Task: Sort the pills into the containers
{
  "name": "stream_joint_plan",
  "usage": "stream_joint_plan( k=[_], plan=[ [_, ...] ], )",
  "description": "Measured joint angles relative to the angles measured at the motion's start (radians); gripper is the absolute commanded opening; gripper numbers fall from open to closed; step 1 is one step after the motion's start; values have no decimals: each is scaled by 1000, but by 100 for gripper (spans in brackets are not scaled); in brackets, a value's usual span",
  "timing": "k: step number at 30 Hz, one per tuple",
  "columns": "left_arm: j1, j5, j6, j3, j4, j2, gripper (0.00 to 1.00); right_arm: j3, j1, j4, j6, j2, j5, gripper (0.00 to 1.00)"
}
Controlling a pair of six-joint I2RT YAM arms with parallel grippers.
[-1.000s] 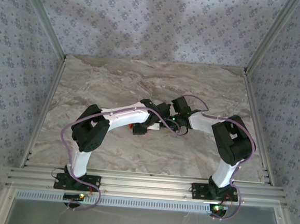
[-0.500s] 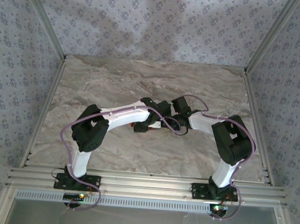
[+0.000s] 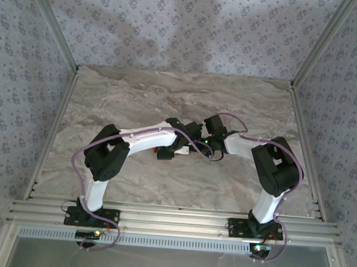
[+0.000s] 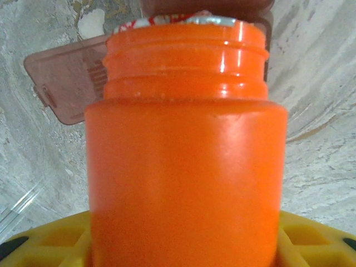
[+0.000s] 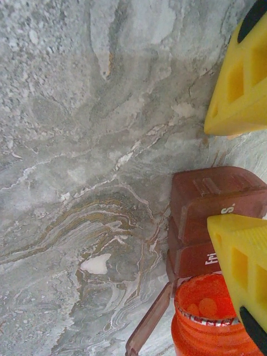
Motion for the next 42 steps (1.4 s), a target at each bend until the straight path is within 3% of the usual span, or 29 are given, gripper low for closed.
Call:
stream_joint_plan(
  k=[15,30,42],
  plan=[
    [66,102,-41,-70,73,-82,0,5,0,-2,0,2,-1,43],
    [75,210,-103,-234,236,-192,0,20,0,-29,-1,6,2,44],
    [100,257,-185,-387,424,-365,0,34,0,-58,-1,6,14,45]
  ],
)
